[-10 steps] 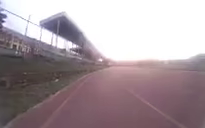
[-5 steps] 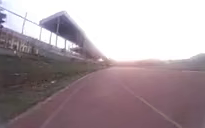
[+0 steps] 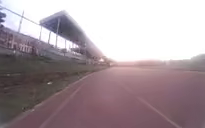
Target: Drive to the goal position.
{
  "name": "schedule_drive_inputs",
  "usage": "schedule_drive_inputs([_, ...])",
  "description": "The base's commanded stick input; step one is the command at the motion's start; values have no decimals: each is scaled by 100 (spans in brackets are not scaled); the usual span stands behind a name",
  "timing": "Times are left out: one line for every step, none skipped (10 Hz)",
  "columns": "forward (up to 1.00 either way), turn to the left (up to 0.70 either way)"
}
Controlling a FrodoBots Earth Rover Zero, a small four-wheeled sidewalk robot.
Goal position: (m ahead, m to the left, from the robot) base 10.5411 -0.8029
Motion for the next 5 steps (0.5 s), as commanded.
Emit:
schedule_drive_inputs([70, 0])
schedule_drive_inputs([70, 0])
schedule_drive_inputs([70, 0])
schedule_drive_inputs([70, 0])
schedule_drive_inputs([70, 0])
